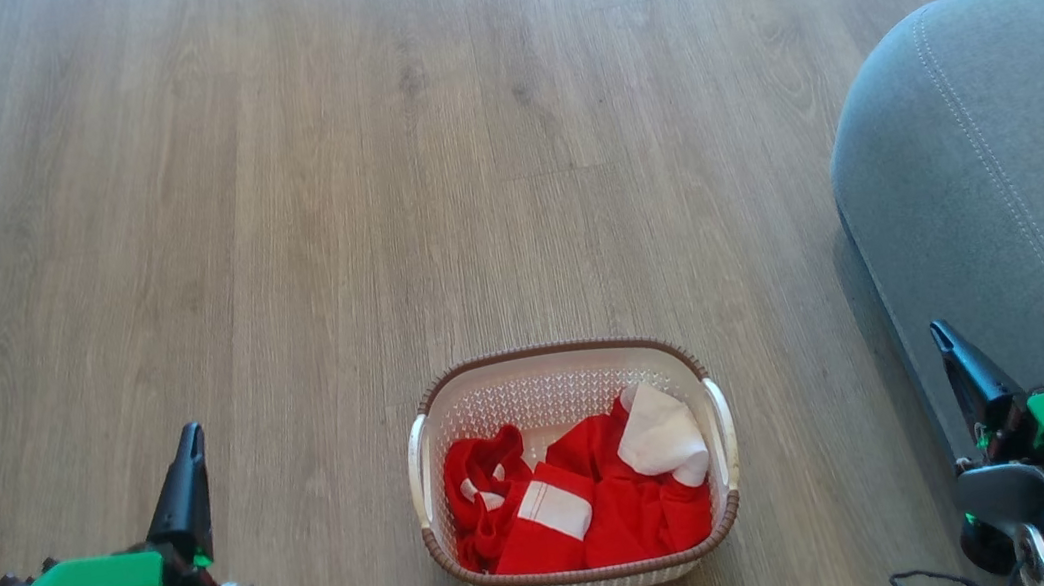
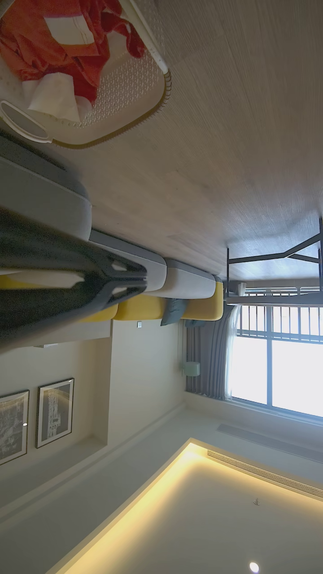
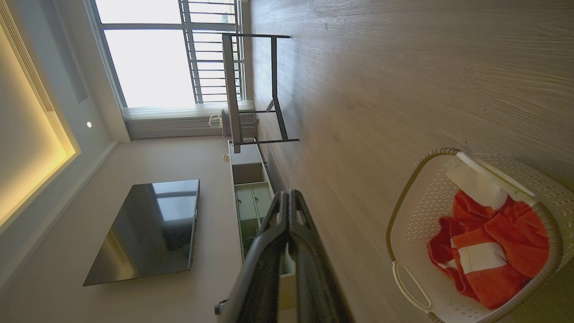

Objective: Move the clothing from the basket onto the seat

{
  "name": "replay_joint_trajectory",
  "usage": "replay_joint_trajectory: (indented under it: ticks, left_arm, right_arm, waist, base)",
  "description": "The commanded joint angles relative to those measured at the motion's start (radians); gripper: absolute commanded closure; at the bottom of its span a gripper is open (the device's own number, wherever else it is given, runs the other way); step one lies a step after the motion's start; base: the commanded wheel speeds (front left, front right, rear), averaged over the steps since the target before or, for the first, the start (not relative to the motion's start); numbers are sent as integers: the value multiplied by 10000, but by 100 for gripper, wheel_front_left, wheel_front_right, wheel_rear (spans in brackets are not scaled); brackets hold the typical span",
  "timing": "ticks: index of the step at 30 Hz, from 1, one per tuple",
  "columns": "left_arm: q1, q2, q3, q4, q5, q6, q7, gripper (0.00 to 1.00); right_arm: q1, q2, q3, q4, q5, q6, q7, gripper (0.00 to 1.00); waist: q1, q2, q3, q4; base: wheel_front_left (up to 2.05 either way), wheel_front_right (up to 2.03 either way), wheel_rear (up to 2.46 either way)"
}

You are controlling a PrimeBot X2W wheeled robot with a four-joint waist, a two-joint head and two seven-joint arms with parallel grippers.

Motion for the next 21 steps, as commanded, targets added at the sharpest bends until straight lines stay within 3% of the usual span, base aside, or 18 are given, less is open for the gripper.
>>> replay_joint_trajectory:
  ticks: [1, 21]
  left_arm:
    - [-559, 79, 355, -340, -43, -69, 37, 100]
    - [-559, 79, 354, -340, -43, -69, 37, 100]
  right_arm:
    - [-154, -50, 176, -409, 64, 69, 72, 100]
    - [-154, -50, 177, -409, 64, 69, 72, 100]
  waist:
    - [0, 0, 0, 0]
    - [0, 0, 0, 0]
  base:
    - [0, 0, 0]
    - [0, 0, 0]
